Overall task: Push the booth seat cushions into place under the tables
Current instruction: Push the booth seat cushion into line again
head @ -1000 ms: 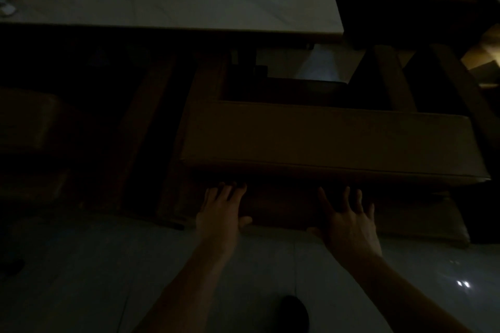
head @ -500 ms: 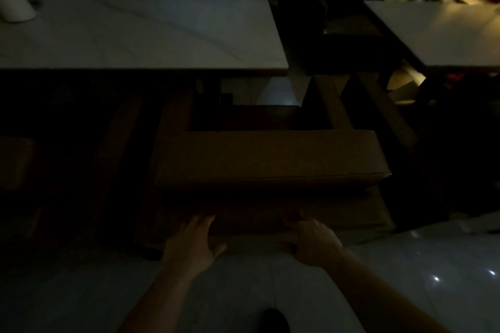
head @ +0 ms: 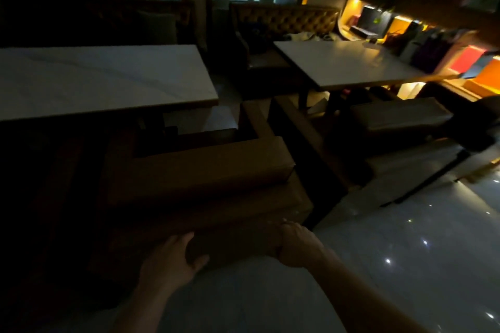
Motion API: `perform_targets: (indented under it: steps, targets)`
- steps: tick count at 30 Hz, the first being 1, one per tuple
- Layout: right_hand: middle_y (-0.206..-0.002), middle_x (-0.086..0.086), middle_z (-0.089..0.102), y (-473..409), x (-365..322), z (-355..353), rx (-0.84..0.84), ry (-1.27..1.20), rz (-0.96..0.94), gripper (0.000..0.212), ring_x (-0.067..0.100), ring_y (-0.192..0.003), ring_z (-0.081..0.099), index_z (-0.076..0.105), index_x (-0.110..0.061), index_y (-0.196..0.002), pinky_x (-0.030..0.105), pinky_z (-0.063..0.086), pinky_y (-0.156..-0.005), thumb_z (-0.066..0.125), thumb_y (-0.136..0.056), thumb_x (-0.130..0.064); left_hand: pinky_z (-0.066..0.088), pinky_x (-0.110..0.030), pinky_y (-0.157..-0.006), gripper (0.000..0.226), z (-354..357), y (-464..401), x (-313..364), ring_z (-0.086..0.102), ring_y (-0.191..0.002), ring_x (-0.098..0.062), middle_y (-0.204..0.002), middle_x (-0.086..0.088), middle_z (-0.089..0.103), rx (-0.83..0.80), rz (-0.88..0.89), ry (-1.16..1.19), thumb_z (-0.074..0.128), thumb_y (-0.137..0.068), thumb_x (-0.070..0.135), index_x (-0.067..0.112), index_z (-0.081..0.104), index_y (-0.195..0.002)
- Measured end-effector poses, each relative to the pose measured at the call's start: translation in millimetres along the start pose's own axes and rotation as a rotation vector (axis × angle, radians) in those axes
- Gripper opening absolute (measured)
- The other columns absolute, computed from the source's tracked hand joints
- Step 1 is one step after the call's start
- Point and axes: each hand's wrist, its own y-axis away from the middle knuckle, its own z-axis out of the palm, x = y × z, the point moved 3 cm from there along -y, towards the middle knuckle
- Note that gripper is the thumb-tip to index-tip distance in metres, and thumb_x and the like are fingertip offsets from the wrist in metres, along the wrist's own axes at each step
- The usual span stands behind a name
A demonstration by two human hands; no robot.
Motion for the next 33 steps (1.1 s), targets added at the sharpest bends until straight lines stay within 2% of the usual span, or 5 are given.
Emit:
perform_targets:
  steps: [12,17,25,28,33]
  targets:
    - [-0.131,0.001,0.053,75.9,129.3,-57.3,0.111,-0.025,0.078,0.056,0.025,-0.119,0.057,0.048,-0.035,-0.141,0.038,0.049,-0.095,0.062,-0.089,-0.052,0.035,-0.042,-0.109,0.094,-7.8,39.0,131.2,0.03,-0.141,-0.02,-0.158,0.007,0.027,0.079,0.09,-0.091,0.044,-0.072,0.088,0.042,0.02,-0.151]
    - [-0.15,0.006,0.044,95.5,208.3,-93.0,0.161,-0.052,0.1,0.083,0.025,-0.136,0.044,0.03,-0.029,-0.154,0.041,0.042,-0.108,0.057,-0.086,-0.067,0.03,-0.042,-0.11,0.094,13.3,33.4,247.4,0.029,-0.141,-0.02,-0.159,0.006,0.026,0.111,0.187,-0.17,0.045,-0.074,0.086,0.041,0.019,-0.151]
    - [-0.147,0.008,0.048,139.4,361.5,-152.3,0.252,-0.044,0.08,0.068,0.03,-0.138,0.042,0.04,-0.033,-0.146,0.044,0.041,-0.108,0.061,-0.084,-0.051,0.025,-0.045,-0.115,0.1,58.4,22.9,438.9,0.023,-0.144,-0.023,-0.162,0.004,0.02,0.142,0.297,-0.246,0.047,-0.072,0.087,0.039,0.016,-0.153]
    - [-0.152,0.006,0.041,143.3,410.4,-160.7,0.269,-0.01,0.104,0.074,0.029,-0.143,0.034,0.028,-0.037,-0.152,0.047,0.036,-0.113,0.063,-0.088,-0.049,0.021,-0.047,-0.117,0.102,71.0,14.3,495.7,0.019,-0.146,-0.023,-0.163,0.002,0.016,0.133,0.328,-0.271,0.047,-0.072,0.087,0.038,0.012,-0.154]
    - [-0.164,0.009,0.02,137.8,482.5,-180.1,0.347,0.072,0.164,0.095,0.031,-0.152,0.008,0.016,-0.036,-0.156,0.058,0.01,-0.119,0.049,-0.079,-0.08,0.008,-0.05,-0.121,0.105,87.3,-22.0,580.1,0.008,-0.149,-0.023,-0.165,0.002,0.006,0.168,0.419,-0.316,0.048,-0.072,0.087,0.038,0.005,-0.155]
